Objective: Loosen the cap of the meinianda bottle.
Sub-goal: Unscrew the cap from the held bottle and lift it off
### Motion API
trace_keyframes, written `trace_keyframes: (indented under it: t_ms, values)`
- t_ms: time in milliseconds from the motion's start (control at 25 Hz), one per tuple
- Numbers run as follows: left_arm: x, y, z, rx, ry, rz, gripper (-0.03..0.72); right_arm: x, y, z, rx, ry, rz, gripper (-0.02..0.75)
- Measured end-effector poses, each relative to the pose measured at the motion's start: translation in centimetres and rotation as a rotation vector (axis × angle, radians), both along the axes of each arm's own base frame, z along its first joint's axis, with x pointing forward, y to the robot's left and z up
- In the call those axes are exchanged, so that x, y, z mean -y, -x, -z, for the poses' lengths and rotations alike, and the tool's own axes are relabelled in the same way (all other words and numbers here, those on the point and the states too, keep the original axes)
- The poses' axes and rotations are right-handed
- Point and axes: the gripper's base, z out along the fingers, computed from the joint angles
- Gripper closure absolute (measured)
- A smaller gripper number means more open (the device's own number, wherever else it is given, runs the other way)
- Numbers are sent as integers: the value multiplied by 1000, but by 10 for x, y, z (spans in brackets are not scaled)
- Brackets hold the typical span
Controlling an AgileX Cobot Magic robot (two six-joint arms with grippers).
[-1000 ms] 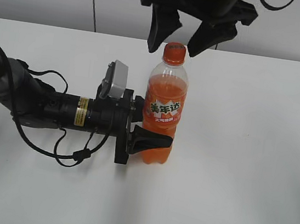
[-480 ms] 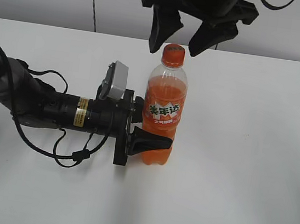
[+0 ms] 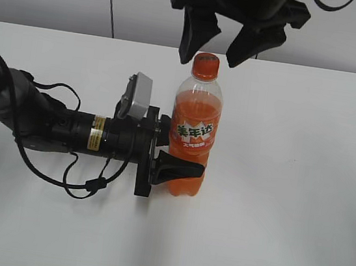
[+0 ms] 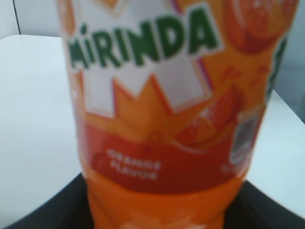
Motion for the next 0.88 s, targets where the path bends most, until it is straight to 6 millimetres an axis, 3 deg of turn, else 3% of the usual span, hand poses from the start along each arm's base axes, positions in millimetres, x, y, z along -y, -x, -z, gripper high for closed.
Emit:
trace_keyframes:
  t_ms: [200,880]
  values:
    - [0,0,0,0,0,1,283,2,3,13,-38,29,-1,204]
    - [0,0,0,1,-1,2,283,2,6,4,-26,1,-4,205]
